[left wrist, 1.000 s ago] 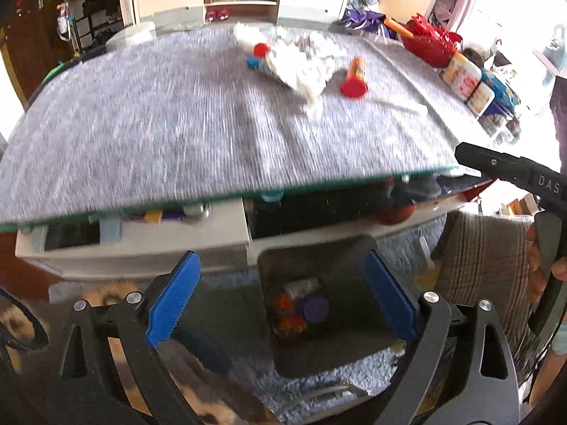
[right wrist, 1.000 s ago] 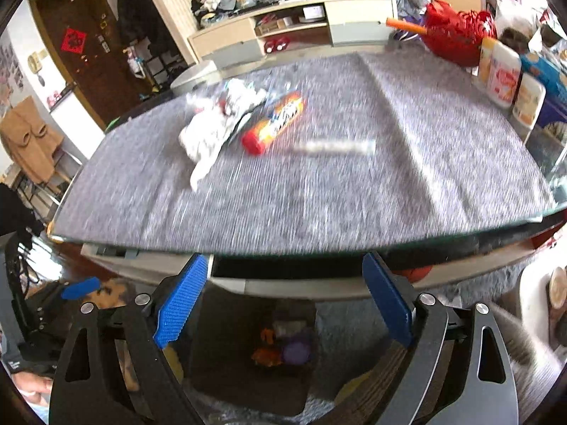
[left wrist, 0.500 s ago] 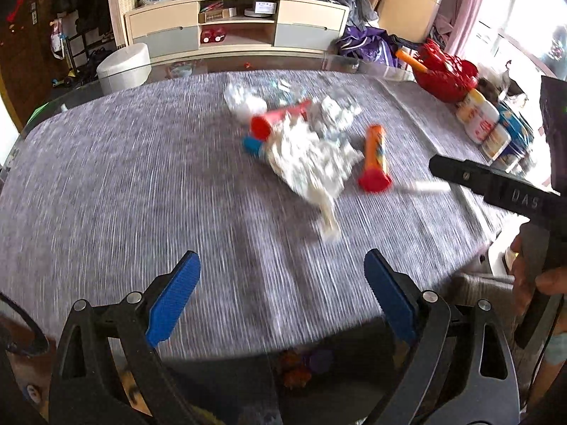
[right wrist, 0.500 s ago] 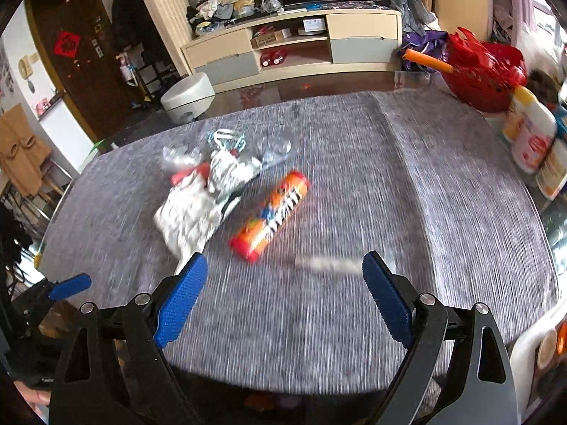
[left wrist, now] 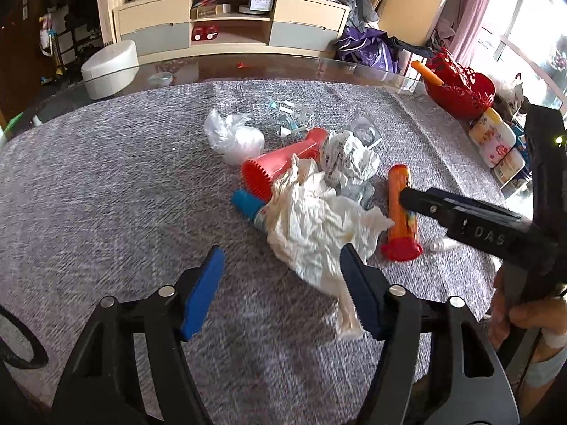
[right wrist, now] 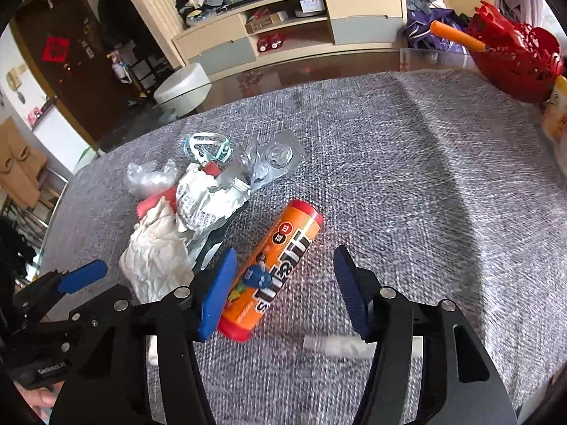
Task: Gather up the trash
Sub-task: 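Grasp the white tissue with the left tool while the right tool grasps the M&M's tube, then carry tissue and M&M's tube to the grey bin and release both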
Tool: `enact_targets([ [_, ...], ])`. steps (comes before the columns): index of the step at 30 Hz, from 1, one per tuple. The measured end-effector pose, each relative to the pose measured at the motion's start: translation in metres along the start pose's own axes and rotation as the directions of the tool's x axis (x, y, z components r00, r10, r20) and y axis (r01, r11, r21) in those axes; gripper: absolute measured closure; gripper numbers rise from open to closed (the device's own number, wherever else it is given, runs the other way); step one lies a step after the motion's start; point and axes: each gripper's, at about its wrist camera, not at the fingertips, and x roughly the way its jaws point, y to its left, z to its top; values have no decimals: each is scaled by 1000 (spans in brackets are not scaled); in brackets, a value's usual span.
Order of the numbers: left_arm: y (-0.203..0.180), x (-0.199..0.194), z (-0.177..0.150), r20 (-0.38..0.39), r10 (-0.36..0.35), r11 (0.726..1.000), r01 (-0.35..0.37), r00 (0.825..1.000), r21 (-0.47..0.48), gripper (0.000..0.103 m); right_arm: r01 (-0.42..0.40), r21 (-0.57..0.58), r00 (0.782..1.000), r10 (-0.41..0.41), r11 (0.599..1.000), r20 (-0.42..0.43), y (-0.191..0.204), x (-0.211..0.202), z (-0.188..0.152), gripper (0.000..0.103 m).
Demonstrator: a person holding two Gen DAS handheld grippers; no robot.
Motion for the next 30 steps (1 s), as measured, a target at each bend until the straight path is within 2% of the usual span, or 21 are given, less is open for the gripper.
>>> enact_targets([
  [3,1,9,3,-10,-9,1000,9,1000,-3,47,-12,0,1000,12,1000,-23,3,11,0,50],
  [8,1,17,4,-18,-34,999,34,999,0,71,-25,-20,999,24,1000,-21,7,15,1,58],
  [10,1,16,3,-9,-39,999,39,999,4,87,-33,-25,999,33,999,-16,9,14,1,63],
  [14,-2,9,2,4,-57,998,57,998,26,100,-47,-51,999,46,998,-18,12,11,0,69],
  [21,-10,-15,-1,42,-52,998,49,998,51,102,-50,-62,998,51,997,27,19,-19,-2,71],
  [30,-23,-92,-7,158,-18,998,8,987,68,102,-43,-100,991,56,994,125,36,-85,-8,72],
])
